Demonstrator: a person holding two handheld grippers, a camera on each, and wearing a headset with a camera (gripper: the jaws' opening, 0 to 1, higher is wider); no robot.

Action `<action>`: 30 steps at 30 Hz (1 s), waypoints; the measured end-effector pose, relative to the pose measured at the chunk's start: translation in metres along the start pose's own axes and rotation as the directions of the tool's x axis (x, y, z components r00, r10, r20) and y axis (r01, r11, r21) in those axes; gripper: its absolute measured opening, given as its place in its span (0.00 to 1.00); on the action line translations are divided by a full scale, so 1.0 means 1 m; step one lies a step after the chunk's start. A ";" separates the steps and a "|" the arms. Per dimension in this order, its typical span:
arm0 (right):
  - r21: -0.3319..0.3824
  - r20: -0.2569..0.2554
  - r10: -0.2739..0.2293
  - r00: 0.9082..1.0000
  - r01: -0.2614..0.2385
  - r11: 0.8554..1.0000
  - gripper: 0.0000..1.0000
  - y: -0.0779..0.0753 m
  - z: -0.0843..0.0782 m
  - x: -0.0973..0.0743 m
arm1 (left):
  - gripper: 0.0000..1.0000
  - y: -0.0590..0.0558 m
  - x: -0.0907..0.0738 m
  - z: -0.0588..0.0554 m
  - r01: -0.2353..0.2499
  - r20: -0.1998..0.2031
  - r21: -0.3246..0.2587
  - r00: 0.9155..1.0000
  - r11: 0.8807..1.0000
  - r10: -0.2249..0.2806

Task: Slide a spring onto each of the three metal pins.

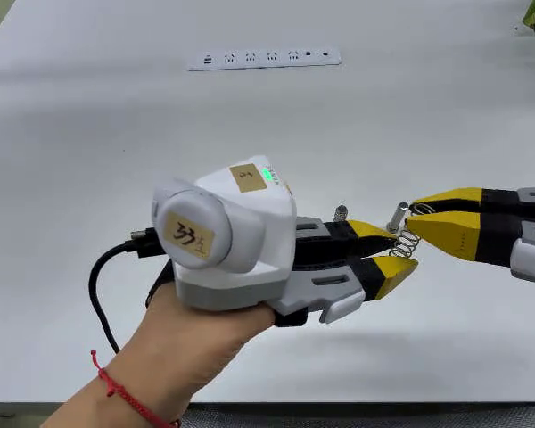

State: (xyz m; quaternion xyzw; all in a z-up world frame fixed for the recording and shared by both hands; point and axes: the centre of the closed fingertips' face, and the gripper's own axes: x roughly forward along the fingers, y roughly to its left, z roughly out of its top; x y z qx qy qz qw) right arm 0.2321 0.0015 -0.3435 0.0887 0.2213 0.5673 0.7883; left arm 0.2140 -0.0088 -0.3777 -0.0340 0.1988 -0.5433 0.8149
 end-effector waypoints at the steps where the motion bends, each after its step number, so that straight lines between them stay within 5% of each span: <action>1: -0.004 -0.002 0.000 1.000 0.000 1.000 0.11 -0.001 0.000 0.000 | 0.14 0.000 0.000 0.000 0.000 0.000 0.000 1.000 1.000 0.000; 26: -0.119 -0.079 0.006 0.997 -0.015 0.993 0.12 0.018 0.002 0.004 | 0.10 -0.003 0.003 -0.001 0.029 -0.009 0.025 1.000 0.999 -0.029; 30: -0.154 -0.145 0.015 0.989 -0.037 0.987 0.20 0.018 -0.002 0.001 | 0.10 -0.005 0.003 -0.001 0.039 -0.014 0.031 0.999 0.999 -0.039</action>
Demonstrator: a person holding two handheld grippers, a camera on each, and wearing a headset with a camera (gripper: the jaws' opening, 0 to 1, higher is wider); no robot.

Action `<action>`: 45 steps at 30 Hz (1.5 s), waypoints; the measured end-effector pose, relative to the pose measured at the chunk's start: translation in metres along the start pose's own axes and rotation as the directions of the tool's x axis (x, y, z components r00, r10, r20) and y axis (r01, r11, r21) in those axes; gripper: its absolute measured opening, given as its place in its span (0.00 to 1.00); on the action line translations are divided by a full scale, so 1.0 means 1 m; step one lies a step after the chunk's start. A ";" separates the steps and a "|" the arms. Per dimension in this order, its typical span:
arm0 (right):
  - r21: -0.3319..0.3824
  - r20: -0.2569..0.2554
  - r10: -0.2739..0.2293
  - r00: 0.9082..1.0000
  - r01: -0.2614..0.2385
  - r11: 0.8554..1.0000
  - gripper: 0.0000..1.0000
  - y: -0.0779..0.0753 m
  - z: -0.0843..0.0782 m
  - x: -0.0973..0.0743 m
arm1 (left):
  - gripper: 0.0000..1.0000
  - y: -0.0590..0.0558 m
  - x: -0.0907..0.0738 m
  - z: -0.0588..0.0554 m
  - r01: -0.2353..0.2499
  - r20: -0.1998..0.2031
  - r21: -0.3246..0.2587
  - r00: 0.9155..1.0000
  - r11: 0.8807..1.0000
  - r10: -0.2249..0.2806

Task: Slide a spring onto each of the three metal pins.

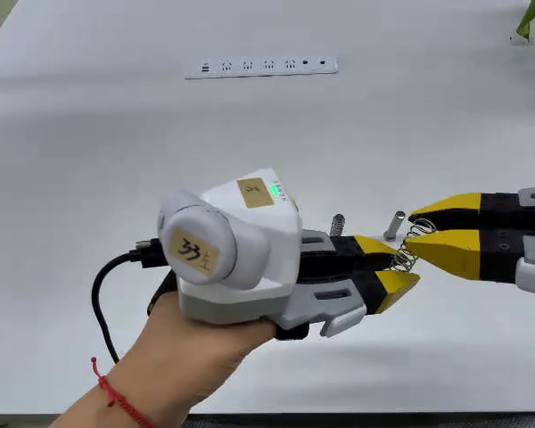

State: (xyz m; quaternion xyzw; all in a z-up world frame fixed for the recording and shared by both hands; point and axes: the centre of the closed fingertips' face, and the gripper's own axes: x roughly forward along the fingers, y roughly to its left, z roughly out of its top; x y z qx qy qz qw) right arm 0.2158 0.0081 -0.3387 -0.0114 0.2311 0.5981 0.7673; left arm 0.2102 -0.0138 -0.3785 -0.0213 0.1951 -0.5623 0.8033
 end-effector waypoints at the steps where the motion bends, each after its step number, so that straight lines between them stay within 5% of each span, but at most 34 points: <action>1: -0.021 -0.020 0.008 1.000 -0.008 1.000 0.20 0.000 -0.001 -0.002 | 0.10 0.000 0.000 0.000 0.001 -0.002 0.004 1.000 1.000 -0.001; 4: -0.089 -0.100 0.051 0.994 -0.060 0.994 0.24 0.002 -0.001 -0.006 | 0.10 -0.001 0.000 -0.002 0.005 -0.012 0.012 1.000 1.000 -0.005; 7: -0.204 -0.208 0.080 0.975 -0.123 0.971 0.28 0.003 -0.001 -0.010 | 0.10 -0.003 0.000 -0.004 0.012 -0.027 0.034 1.000 0.999 -0.011; 9: -0.233 -0.284 0.127 0.950 -0.197 0.952 0.31 0.007 -0.003 -0.011 | 0.10 -0.004 0.001 -0.005 0.016 -0.033 0.044 0.999 0.999 -0.015; 11: -0.298 -0.364 0.141 0.921 -0.259 0.919 0.35 0.007 -0.006 -0.010 | 0.10 -0.004 0.001 -0.007 0.019 -0.042 0.058 0.999 0.998 -0.017; 12: -0.314 -0.417 0.151 0.896 -0.298 0.901 0.36 0.009 -0.009 -0.010 | 0.10 -0.005 0.002 -0.007 0.022 -0.043 0.062 0.999 0.998 -0.019; 18: -0.360 -0.561 0.184 0.807 -0.438 0.824 0.35 0.014 -0.019 -0.005 | 0.10 -0.005 0.003 -0.008 0.030 -0.049 0.078 0.998 0.996 -0.026; 24: -0.369 -0.638 0.191 0.746 -0.513 0.775 0.29 0.014 -0.025 0.002 | 0.10 -0.009 0.005 -0.010 0.041 -0.057 0.087 0.998 0.995 -0.036; 32: -0.360 -0.725 0.173 0.667 -0.581 0.730 0.19 0.012 -0.039 0.001 | 0.10 -0.013 0.010 -0.012 0.052 -0.063 0.093 0.997 0.994 -0.046; 40: -0.372 -0.785 0.131 0.606 -0.630 0.682 0.16 0.012 -0.047 -0.002 | 0.10 -0.014 0.013 -0.014 0.057 -0.077 0.099 0.996 0.993 -0.049; 45: -0.368 -0.804 0.121 0.582 -0.647 0.668 0.15 0.011 -0.049 -0.004 | 0.10 -0.014 0.013 -0.014 0.057 -0.079 0.100 0.996 0.993 -0.049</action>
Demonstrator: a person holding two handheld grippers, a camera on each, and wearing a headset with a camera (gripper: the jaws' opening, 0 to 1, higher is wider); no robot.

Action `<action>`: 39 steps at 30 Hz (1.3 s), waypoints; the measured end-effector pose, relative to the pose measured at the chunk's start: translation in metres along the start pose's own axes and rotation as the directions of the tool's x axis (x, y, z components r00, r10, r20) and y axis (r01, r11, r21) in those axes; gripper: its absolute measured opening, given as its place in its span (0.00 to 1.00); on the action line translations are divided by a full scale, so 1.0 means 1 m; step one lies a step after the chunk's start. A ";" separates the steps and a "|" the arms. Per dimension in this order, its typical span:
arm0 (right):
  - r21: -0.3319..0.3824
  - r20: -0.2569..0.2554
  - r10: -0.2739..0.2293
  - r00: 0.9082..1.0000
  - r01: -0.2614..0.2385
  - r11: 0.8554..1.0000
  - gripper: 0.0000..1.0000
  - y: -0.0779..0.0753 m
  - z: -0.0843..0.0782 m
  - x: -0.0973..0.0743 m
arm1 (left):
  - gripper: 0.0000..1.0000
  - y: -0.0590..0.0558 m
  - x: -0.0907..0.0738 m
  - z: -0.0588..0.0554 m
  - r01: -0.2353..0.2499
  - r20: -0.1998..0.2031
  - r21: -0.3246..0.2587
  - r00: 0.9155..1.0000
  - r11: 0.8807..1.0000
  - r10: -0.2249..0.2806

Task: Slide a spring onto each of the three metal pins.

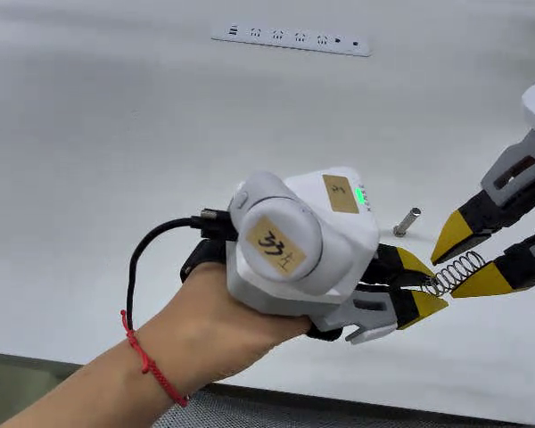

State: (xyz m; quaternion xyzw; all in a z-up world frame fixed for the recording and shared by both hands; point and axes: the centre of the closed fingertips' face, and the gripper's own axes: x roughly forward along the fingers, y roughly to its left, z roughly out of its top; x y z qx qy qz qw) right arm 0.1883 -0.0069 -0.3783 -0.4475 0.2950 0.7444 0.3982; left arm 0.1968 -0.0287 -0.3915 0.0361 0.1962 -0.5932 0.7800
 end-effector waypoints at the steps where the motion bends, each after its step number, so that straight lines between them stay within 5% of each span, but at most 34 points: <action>1: -0.003 -0.002 0.002 1.000 -0.002 1.000 0.14 0.000 0.000 0.000 | 0.10 0.000 0.000 0.000 0.000 0.000 0.000 1.000 1.000 0.000; 39: 0.013 -0.051 -0.016 0.999 0.017 1.000 0.12 -0.002 -0.001 -0.006 | 0.17 0.005 -0.009 0.001 -0.030 0.022 -0.010 0.999 0.999 0.030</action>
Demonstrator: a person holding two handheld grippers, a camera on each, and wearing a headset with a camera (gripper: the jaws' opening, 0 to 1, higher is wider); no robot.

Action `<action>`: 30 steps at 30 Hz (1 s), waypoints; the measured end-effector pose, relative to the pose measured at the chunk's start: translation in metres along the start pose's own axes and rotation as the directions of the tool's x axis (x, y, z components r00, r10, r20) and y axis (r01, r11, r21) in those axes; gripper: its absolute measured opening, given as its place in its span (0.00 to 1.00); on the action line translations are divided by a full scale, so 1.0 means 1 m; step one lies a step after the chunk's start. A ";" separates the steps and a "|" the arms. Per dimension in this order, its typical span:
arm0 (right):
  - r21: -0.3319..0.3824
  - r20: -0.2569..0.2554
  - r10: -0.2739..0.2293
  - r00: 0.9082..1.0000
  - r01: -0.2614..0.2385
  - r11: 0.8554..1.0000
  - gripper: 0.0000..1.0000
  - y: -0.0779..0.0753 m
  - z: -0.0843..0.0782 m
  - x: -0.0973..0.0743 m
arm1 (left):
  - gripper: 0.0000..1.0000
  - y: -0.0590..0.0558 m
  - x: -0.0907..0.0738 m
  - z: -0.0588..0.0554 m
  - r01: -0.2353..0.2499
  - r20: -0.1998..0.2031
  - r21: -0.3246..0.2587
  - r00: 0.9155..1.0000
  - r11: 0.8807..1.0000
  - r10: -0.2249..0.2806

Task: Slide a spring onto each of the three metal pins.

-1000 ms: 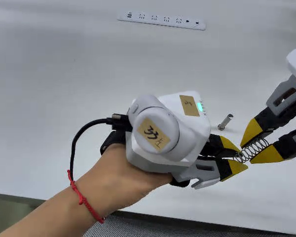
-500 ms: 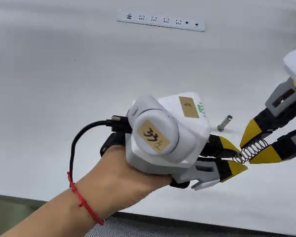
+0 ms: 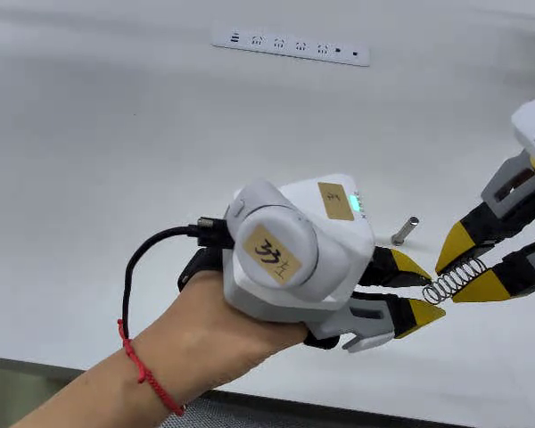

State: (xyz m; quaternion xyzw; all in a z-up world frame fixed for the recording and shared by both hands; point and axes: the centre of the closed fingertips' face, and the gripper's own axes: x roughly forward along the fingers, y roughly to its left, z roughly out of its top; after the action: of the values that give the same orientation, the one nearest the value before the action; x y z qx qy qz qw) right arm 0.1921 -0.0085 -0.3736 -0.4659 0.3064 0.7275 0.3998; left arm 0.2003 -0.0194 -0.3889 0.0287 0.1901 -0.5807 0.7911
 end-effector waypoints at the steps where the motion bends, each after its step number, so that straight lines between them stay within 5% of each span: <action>1: 0.002 0.000 -0.003 1.000 0.003 1.000 0.12 -0.001 0.000 0.000 | 0.18 0.001 -0.001 0.000 -0.004 0.001 -0.001 1.000 1.000 0.004; 13: 0.085 -0.014 -0.094 0.995 0.095 0.992 0.12 -0.025 -0.019 -0.015 | 0.33 0.023 -0.038 -0.013 -0.122 0.013 0.010 0.992 0.992 0.122; 21: 0.172 -0.075 -0.183 0.980 0.194 0.966 0.12 -0.058 -0.052 -0.018 | 0.45 0.044 -0.072 -0.029 -0.205 -0.004 0.011 0.979 0.979 0.205; 30: 0.249 -0.120 -0.229 0.966 0.253 0.935 0.12 -0.087 -0.080 -0.008 | 0.59 0.062 -0.094 -0.043 -0.257 -0.016 0.004 0.966 0.966 0.257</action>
State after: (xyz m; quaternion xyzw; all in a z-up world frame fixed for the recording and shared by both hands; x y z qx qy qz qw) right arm 0.3038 -0.0335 -0.4032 -0.4750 0.3579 0.6044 0.5301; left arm 0.2225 0.0977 -0.4079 0.0585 0.1908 -0.4731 0.8581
